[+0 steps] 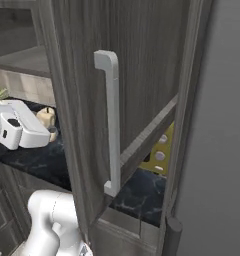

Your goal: Pick the candle and candle from the dining table and place them in the open cabinet. Close the cabinet after placing the objects.

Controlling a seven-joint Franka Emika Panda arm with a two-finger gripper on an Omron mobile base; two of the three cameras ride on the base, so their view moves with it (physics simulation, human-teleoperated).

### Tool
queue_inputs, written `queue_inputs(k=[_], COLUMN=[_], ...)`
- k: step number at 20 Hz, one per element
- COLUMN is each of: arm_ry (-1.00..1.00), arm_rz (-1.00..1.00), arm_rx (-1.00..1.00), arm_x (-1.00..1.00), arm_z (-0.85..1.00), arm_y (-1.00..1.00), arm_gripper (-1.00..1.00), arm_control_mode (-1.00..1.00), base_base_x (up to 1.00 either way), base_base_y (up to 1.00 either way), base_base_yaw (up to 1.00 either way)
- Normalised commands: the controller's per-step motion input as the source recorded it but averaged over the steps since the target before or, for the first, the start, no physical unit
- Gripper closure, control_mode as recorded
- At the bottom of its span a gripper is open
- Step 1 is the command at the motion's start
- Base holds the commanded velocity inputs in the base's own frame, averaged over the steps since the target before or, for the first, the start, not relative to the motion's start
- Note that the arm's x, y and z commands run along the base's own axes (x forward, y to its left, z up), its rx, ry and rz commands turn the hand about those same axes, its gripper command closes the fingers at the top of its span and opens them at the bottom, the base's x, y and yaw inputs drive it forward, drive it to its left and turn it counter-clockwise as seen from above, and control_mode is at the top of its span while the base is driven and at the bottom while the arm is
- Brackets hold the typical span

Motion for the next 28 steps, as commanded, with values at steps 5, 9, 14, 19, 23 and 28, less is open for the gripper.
queue_inputs(k=[5, 9, 14, 19, 23, 28], arm_ry=[0.0, 0.0, 0.0, 0.0, 0.0, 0.0], arm_rz=[0.0, 0.0, 0.0, 0.0, 0.0, -0.04], arm_rx=[0.0, 0.0, 0.0, 0.0, 0.0, 0.0], arm_x=[0.0, 0.0, 0.0, 0.0, 0.0, 0.0], arm_z=[0.0, 0.0, 0.0, 0.0, 0.0, 0.0], arm_y=[0.0, 0.0, 0.0, 0.0, 0.0, 0.0], arm_gripper=[1.0, 1.0, 1.0, 1.0, 1.0, 1.0], arm_control_mode=[1.0, 1.0, 1.0, 1.0, 1.0, -1.0], base_base_x=[0.04, 0.04, 0.14, 0.03, 0.0, 0.0], base_base_y=[0.0, 0.0, 0.0, 0.0, 0.0, 0.0], base_base_yaw=[-0.28, -0.28, -0.23, -0.14, -0.12, -0.07])
